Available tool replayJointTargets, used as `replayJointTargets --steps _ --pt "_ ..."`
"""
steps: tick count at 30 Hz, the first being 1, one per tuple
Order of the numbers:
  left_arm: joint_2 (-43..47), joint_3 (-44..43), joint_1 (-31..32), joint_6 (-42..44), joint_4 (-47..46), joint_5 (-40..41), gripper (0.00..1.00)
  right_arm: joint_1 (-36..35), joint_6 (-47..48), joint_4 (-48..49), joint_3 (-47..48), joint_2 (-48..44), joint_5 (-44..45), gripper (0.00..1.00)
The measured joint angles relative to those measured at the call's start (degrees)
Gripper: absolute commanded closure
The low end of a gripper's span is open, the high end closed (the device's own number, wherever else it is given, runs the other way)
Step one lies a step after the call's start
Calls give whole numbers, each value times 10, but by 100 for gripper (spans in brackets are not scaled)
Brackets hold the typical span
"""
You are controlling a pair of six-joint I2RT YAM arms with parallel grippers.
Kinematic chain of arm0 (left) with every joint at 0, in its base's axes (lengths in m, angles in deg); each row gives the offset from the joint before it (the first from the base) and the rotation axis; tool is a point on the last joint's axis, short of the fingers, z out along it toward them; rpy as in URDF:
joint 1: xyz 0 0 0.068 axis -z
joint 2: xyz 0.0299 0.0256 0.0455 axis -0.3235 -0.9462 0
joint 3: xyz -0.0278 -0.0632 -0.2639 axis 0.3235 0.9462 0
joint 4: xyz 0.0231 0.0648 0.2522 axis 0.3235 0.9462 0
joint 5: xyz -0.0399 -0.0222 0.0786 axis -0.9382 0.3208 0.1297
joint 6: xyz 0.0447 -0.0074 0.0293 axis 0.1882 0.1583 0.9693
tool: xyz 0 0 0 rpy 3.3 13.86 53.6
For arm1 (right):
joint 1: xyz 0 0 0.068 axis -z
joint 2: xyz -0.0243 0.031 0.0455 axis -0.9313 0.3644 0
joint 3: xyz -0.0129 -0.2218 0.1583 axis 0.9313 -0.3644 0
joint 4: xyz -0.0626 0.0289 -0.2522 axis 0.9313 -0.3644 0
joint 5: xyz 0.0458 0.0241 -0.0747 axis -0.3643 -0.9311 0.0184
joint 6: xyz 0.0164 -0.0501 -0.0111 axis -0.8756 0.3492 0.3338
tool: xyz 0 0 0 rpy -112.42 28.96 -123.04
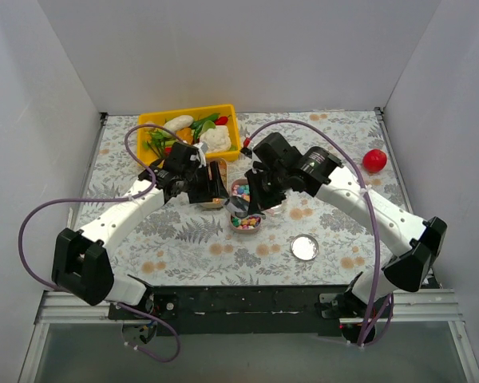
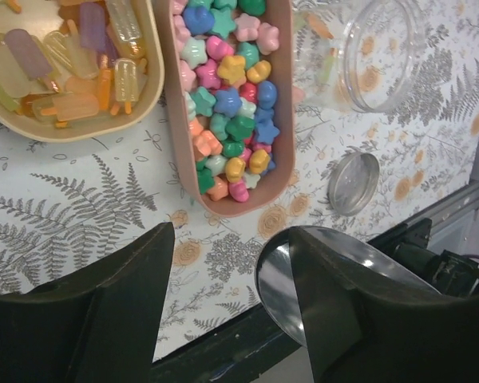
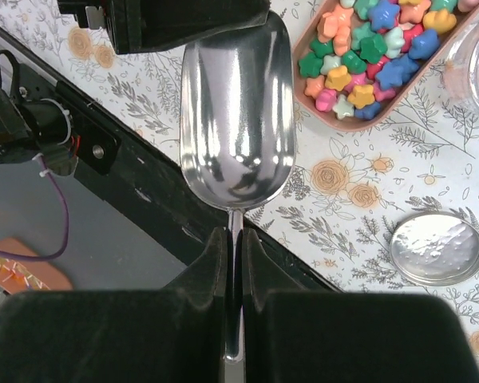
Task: Pack the candies
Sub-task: Pick up the spatula from the center of the board, then scoop the fake candies from the storage box.
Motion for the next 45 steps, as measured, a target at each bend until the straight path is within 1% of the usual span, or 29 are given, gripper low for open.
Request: replayJointTargets --steps 2,4,5,7,8,9,12,19,26,32,39,45 --pt "-12 -9 0 5 6 13 29 5 0 -11 10 13 -7 99" --pt "-19 -27 0 10 9 31 22 6 0 -14 16 26 -17 99" --pt "-22 -42 0 12 11 43 15 6 0 -13 16 31 -21 99" --pt "-23 -66 -1 15 11 61 11 7 0 -15 16 36 -29 99" --pt "-23 -80 0 14 11 71 5 8 0 -16 16 38 -32 99" --pt "-23 -97 -1 15 10 83 2 9 0 -17 16 38 -35 99" --pt "-18 -122 -2 15 5 108 2 18 -1 -18 16 40 -38 99" --pt "-14 -135 -13 14 30 169 2 55 -11 -42 16 68 -28 99" --pt "-68 -157 -24 25 44 206 2 99 -10 -111 27 118 -33 99" --pt "-110 -155 -24 39 35 219 2 127 3 -148 70 174 -63 99" --pt "-110 -116 -24 42 19 222 2 131 4 -159 87 210 -105 99" --pt "-109 -100 -24 45 15 222 2 131 3 -162 85 219 -120 99"
